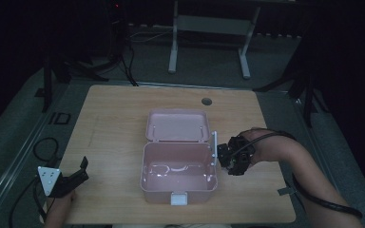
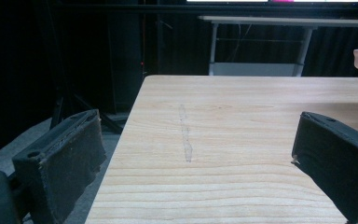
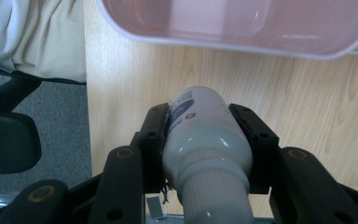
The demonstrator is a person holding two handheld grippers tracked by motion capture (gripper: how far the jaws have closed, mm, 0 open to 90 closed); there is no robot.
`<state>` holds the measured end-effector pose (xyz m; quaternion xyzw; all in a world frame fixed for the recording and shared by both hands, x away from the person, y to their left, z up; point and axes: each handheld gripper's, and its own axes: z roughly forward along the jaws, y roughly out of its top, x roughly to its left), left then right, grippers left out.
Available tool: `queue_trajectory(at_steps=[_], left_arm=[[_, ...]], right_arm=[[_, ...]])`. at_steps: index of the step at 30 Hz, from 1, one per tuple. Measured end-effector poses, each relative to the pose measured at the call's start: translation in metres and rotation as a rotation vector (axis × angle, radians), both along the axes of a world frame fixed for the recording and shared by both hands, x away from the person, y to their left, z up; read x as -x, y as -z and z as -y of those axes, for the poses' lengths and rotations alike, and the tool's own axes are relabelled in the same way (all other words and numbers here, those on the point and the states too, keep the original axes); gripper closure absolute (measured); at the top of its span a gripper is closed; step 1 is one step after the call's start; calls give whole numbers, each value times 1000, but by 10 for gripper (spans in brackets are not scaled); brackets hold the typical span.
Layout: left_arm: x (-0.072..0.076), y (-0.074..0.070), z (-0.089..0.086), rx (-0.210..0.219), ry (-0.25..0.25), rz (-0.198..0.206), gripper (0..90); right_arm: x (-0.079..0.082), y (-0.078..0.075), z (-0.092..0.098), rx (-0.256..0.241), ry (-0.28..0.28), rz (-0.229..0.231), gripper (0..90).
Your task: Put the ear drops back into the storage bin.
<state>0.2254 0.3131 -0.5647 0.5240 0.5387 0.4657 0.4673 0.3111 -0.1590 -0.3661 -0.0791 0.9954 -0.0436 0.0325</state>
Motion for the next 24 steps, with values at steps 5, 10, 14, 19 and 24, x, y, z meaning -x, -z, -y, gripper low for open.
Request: queue_trajectory(at_steps=[5, 10, 14, 19, 24], left_arm=[[0, 0, 0, 0, -1, -1, 24], [0, 0, 0, 0, 0, 0, 23], [0, 0, 0, 3, 0, 1, 24], [0, 0, 0, 4, 2, 1, 24], [0, 0, 0, 2, 3, 1, 24]], right_arm=[[1, 0, -7, -2, -20, -8, 594], [3, 1, -21, -3, -41, -13, 594], [4, 4, -30, -3, -60, -20, 594], [5, 7, -43, -11, -85, -28, 594], [6, 10, -55, -17, -114, -32, 594]])
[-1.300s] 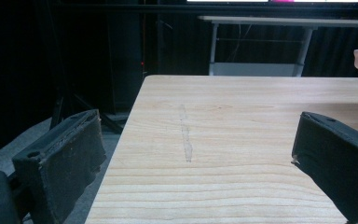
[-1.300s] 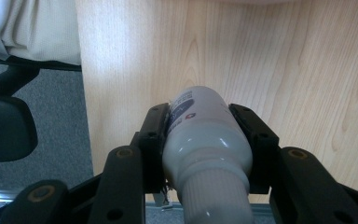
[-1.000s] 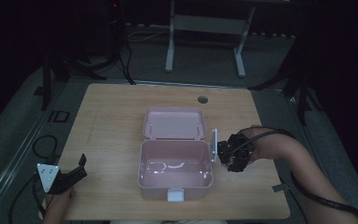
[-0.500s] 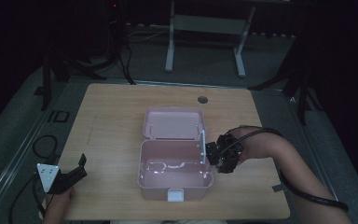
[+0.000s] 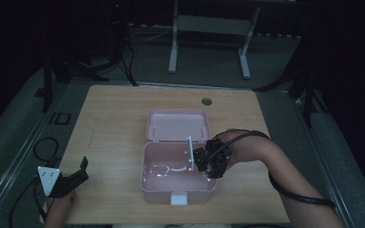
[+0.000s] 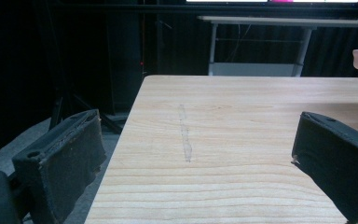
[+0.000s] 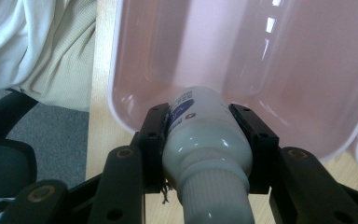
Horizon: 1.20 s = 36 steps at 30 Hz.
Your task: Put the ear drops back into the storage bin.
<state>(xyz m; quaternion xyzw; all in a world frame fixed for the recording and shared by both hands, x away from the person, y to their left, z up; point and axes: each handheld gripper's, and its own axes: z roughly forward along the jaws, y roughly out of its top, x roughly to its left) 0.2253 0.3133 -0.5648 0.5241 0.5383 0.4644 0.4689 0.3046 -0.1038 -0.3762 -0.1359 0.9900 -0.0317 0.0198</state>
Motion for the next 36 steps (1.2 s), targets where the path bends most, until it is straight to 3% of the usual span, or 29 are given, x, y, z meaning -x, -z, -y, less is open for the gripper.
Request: queue_trajectory(at_steps=[7, 11, 27, 36], left_arm=[[0, 0, 0, 1, 1, 0, 23], [0, 0, 0, 3, 1, 1, 24], [0, 0, 0, 2, 6, 2, 24], [0, 0, 0, 0, 9, 1, 23]], right_arm=[[1, 5, -7, -4, -13, -9, 594], [2, 16, -10, 5, -24, -24, 594], [-6, 74, -23, 118, -56, -75, 593], [-12, 89, -29, 152, -56, -82, 594]])
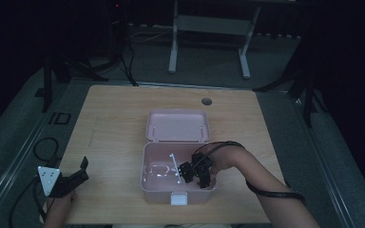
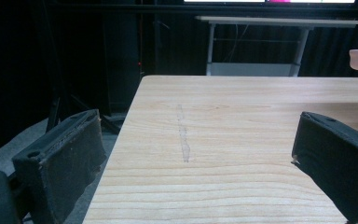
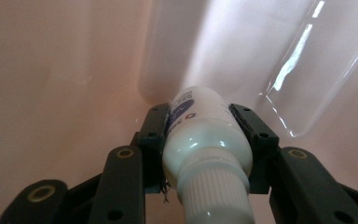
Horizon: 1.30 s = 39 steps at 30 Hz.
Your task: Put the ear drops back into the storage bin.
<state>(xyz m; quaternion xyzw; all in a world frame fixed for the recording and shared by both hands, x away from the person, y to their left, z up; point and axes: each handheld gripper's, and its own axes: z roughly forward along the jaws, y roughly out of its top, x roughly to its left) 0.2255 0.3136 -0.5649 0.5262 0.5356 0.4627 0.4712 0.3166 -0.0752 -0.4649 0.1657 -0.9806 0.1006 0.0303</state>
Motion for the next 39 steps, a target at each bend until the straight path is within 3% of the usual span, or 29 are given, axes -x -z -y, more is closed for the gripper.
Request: queue_trajectory(at_steps=[3, 9, 20, 32, 39], left_arm=[[0, 0, 0, 0, 1, 0, 23], [0, 0, 0, -1, 1, -1, 23], [0, 0, 0, -2, 2, 0, 23], [0, 0, 0, -3, 2, -1, 23], [0, 0, 0, -3, 1, -2, 23]], right_arm=[[0, 1, -2, -11, -6, -7, 594], [-4, 12, -3, 22, -1, 17, 593], [-3, 24, -5, 41, -1, 20, 592], [-5, 23, -4, 30, 24, 14, 566], [-6, 8, -3, 0, 34, 22, 562]])
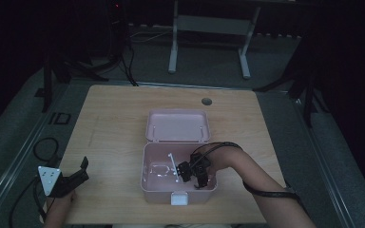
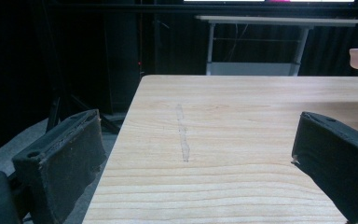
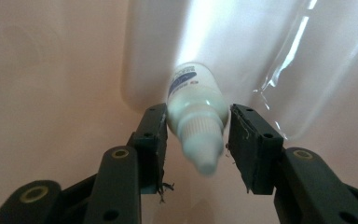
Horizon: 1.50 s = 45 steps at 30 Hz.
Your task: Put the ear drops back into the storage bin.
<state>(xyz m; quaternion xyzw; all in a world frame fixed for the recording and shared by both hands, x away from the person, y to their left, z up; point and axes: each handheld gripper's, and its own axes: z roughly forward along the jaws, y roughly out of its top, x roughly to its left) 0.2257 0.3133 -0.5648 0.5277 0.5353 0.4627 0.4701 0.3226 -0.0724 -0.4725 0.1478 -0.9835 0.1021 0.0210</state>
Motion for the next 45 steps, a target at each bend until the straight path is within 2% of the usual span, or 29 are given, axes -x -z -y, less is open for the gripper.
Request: queue_trajectory(at_steps=[9, 13, 14, 18, 20, 25, 26, 28, 35, 39, 43, 45], left_arm=[[0, 0, 0, 0, 0, -1, 23], [0, 0, 0, -1, -1, 0, 24], [0, 0, 0, 0, -1, -1, 24], [0, 0, 0, 1, -2, -1, 24], [0, 0, 0, 0, -2, -2, 23], [0, 0, 0, 1, -2, -3, 24], [0, 0, 0, 1, -1, -3, 23], [0, 0, 0, 2, -2, -3, 24], [0, 0, 0, 2, -2, -3, 23], [0, 0, 0, 1, -3, -3, 23], [0, 0, 0, 1, -4, -2, 23], [0, 0, 0, 1, -3, -2, 23]], right_arm=[[-3, -33, 6, -75, 25, 37, 545], [-2, -43, 9, -99, 27, 42, 539], [0, -50, 11, -125, 27, 38, 537], [3, -59, 14, -156, 25, 40, 535], [4, -68, 19, -166, 34, 67, 530], [3, -80, 29, -192, 54, 88, 508], [3, -86, 34, -213, 68, 91, 484], [3, -88, 36, -220, 69, 94, 477], [3, -102, 53, -258, 127, 115, 392], [2, -104, 64, -271, 160, 97, 351], [0, -104, 73, -274, 188, 106, 230], [-2, -104, 78, -290, 215, 90, 181]])
